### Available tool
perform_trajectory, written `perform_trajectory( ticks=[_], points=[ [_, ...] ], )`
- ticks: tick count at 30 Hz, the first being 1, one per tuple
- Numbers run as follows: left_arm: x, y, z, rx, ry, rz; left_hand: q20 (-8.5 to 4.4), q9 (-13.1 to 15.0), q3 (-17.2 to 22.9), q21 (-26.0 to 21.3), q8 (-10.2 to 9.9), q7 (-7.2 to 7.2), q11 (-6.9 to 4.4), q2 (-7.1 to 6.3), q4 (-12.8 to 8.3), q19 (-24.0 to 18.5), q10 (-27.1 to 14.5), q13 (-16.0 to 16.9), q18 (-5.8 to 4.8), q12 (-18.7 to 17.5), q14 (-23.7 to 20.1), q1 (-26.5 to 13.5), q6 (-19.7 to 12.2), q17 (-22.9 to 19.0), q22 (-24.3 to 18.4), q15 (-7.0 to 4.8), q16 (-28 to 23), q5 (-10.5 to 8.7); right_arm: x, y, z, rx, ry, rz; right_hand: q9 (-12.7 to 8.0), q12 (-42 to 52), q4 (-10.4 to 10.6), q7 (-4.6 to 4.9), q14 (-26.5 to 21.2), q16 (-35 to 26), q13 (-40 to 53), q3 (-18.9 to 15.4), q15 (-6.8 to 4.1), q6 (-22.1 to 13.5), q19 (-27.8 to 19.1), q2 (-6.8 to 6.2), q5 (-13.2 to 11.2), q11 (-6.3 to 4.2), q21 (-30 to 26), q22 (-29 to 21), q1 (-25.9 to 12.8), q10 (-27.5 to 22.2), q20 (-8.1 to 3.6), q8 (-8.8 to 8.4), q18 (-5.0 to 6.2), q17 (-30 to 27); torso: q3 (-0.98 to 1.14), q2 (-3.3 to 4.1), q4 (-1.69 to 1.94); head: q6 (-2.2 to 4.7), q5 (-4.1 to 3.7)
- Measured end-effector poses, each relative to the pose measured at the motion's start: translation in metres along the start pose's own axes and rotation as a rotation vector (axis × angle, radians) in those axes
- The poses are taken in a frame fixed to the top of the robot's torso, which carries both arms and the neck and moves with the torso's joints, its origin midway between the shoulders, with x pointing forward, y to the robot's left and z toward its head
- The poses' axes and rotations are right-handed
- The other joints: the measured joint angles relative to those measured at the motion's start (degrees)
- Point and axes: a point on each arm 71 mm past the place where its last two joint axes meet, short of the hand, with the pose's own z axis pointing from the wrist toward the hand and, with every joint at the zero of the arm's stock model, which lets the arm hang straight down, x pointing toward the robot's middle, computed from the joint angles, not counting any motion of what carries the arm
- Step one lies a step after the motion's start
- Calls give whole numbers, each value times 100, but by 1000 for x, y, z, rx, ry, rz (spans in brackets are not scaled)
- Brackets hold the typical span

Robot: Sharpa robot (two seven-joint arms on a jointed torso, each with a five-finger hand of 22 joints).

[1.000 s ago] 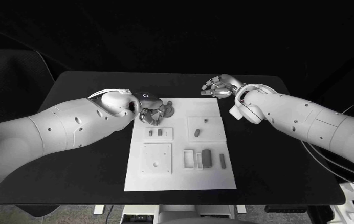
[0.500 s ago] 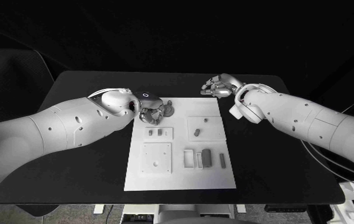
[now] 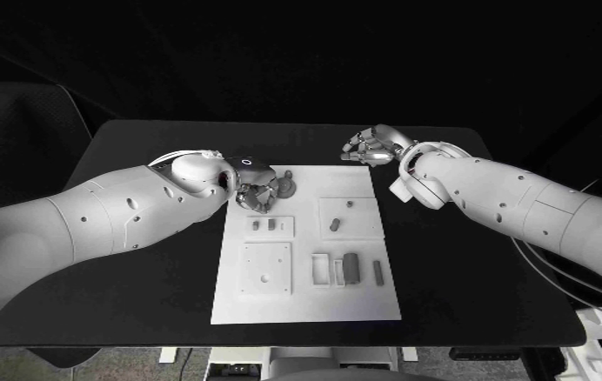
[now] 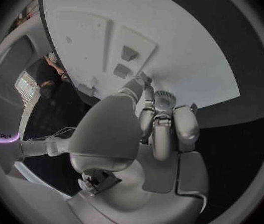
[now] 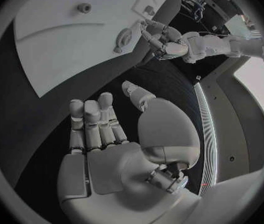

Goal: Assemble the parts on the task board

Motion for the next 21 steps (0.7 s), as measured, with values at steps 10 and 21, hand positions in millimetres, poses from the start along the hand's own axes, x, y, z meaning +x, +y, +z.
perform_trajectory(
  ticks=[10,21],
  points=[
    [0,1,-1,-4,1,-1,0,-3,0,0,-5,0,0,12,0,0,0,-2,0,5,0,-28,0,0,5,0,0,7,0,0,0,0,0,0,0,0,0,0,0,0,0,0,0,0,0,0,0,0,0,0,0,0,0,0,0,0,2,-1,1,-5,4],
    [1,0,1,-4,3,-1,1,6,0,0,-7,0,0,-3,0,0,0,-39,0,11,0,-43,0,-1,4,0,0,22,0,0,0,0,0,0,1,0,-17,0,0,0,1,16,0,0,0,0,0,0,0,1,0,0,0,0,0,1,5,-1,1,1,4]
  ],
)
